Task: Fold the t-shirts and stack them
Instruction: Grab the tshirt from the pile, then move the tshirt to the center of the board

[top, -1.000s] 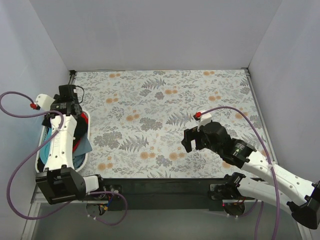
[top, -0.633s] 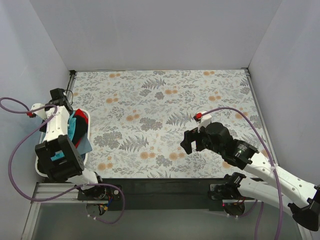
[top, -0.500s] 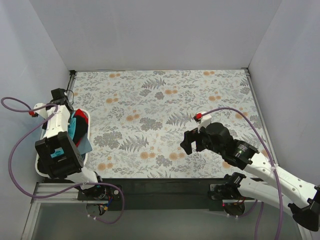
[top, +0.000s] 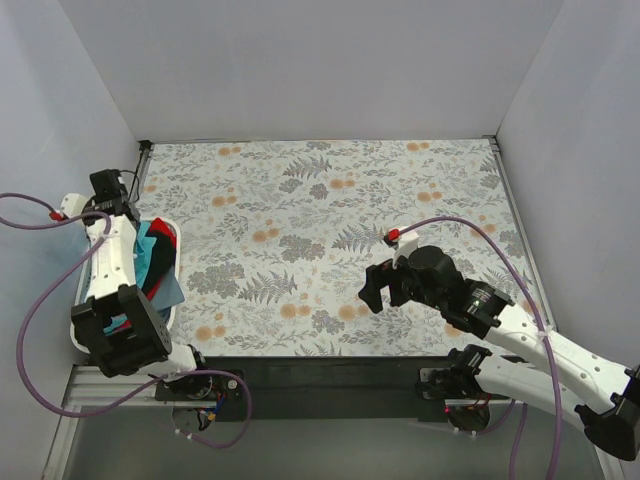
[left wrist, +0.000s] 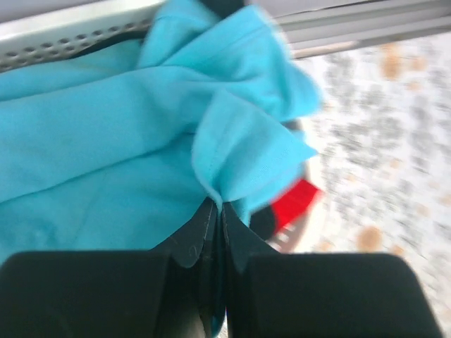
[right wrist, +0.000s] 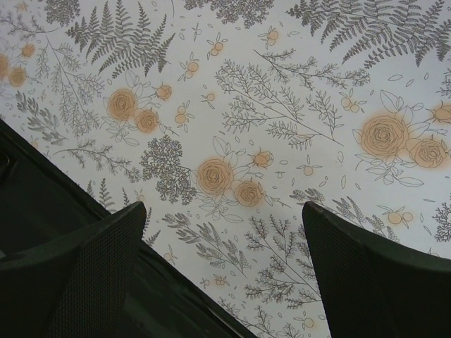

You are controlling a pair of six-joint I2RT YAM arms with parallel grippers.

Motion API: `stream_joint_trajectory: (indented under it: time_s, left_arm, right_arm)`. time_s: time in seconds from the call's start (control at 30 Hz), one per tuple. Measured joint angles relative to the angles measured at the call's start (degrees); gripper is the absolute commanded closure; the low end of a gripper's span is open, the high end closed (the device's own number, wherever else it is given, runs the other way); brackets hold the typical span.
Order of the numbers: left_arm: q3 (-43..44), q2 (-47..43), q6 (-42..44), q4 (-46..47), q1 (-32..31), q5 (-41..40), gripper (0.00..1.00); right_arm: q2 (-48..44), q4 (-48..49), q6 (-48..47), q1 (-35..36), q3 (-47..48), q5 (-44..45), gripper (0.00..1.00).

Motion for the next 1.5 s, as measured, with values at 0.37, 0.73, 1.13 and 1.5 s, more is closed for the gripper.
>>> stream_joint_trajectory:
  time_s: [0.37,0.73,1.13,1.5]
  left_arm:
    - [20.2,-14.6,5.8,0.3,-4.0,16.5,1.00]
    - [35.1,-7.1,8.6,0.5,-48.7,12.0,1.00]
    - [33.9,16.1,9.7,9.5,-70.6,13.4,0.49]
    - [17.7,12.5,2.3,8.0,-52.4,16.6,0.55]
  right_arm:
    - [2.4,-0.2,-0.2,0.0,3.9,0.5,0.02]
    - [3.1,-0.3,-1.1,0.1,12.8,5.8,0.02]
    - [1.7,-3.2,0.9,0.1,12.9,14.7,0.02]
    - [6.7,-4.6,5.0,-0.3,10.3,22.2,0.03]
